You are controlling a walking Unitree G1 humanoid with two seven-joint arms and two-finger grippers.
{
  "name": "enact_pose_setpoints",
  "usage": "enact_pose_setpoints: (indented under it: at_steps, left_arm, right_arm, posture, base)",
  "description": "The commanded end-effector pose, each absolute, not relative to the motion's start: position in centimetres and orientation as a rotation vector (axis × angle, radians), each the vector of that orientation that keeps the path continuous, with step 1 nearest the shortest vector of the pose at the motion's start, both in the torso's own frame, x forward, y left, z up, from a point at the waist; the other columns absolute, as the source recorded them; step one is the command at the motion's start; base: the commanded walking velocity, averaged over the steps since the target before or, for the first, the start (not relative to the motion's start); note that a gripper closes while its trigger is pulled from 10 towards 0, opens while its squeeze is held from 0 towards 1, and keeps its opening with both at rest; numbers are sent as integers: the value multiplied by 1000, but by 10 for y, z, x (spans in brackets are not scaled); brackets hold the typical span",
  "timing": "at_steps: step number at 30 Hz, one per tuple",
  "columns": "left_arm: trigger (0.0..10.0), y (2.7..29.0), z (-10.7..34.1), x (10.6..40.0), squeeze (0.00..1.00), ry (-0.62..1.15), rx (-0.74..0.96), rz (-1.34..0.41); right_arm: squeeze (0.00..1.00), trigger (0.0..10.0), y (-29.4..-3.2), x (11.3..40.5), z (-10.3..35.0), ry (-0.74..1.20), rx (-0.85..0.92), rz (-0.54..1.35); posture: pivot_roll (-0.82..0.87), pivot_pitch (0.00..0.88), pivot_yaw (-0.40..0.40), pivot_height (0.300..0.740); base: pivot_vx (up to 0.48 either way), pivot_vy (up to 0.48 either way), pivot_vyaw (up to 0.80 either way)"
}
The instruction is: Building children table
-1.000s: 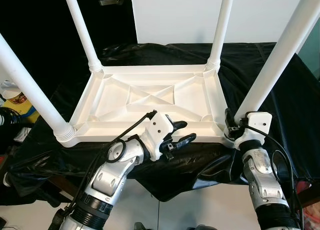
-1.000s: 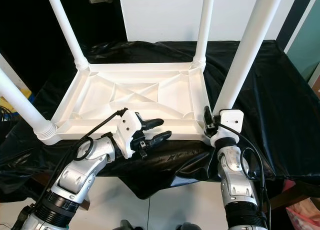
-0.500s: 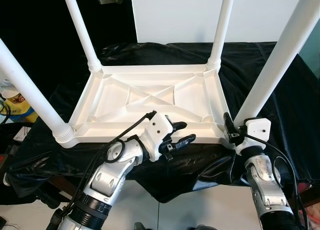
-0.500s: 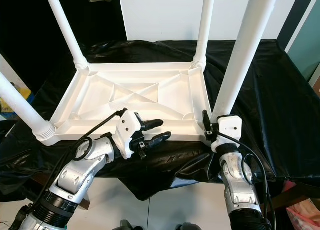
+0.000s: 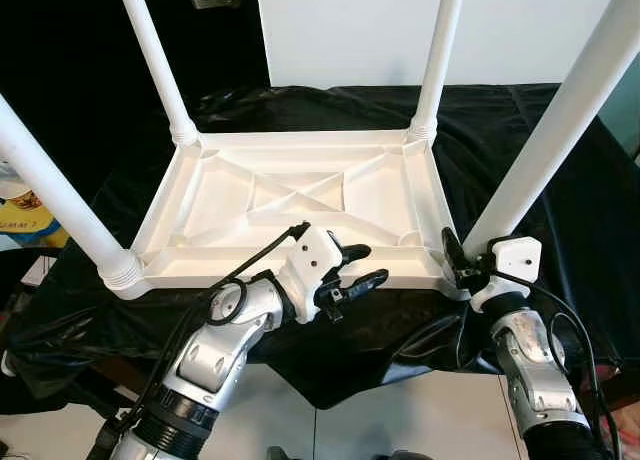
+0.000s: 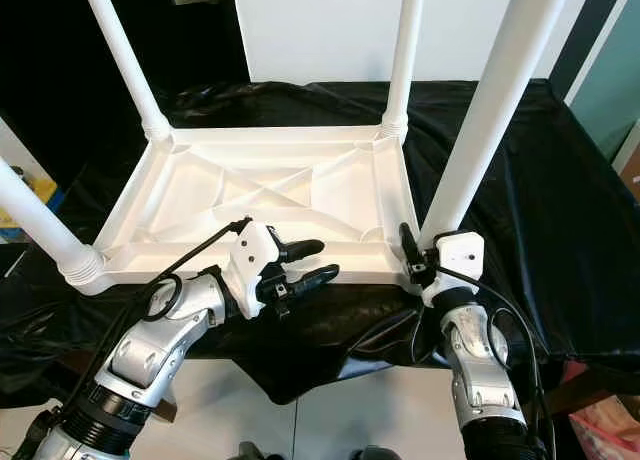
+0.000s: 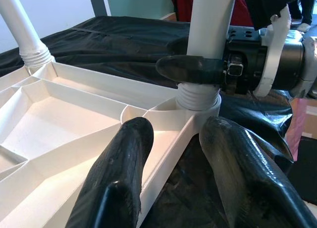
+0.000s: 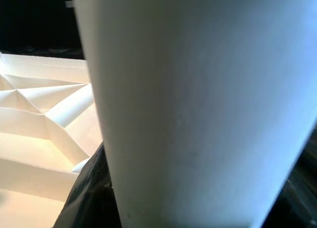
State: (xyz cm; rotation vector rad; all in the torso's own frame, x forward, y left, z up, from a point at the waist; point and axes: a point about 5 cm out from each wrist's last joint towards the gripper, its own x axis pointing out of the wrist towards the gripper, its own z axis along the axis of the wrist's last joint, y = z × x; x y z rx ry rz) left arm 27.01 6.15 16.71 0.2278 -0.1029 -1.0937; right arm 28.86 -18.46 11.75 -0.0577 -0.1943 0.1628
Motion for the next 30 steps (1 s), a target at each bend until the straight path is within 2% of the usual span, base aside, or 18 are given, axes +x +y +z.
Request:
enact_pose_setpoints:
  at_steps: [1, 8, 16, 25, 30]
  left_arm:
    - [10000, 58, 170, 265, 0, -106, 241, -1176]
    - [10000, 59, 170, 265, 0, -106, 242, -1172]
    - [10000, 59, 170, 263, 0, -105, 243, -1169]
    - [10000, 60, 171, 264, 0, -105, 242, -1166]
    - [10000, 60, 171, 264, 0, -106, 245, -1161]
  right_arm:
    - [0, 10000, -179, 283, 84, -17, -7, 182]
    - [0, 10000, -183, 285, 84, 0, 18, 146]
    - [0, 10000, -179, 282, 80, 31, 141, 61]
    - [0, 10000, -175, 281, 81, 13, 122, 47]
    - [0, 10000, -169, 279, 87, -34, 4, 83]
  posture:
    - [-120, 73, 41, 740]
    - [-116, 75, 36, 740]
    - [-115, 84, 33, 740]
    - [-115, 85, 36, 740]
    - [-116, 91, 37, 740]
  base:
    - [0, 0, 0]
    - [0, 0, 0]
    - [0, 0, 0]
    - [0, 0, 0]
    - [0, 0, 0]
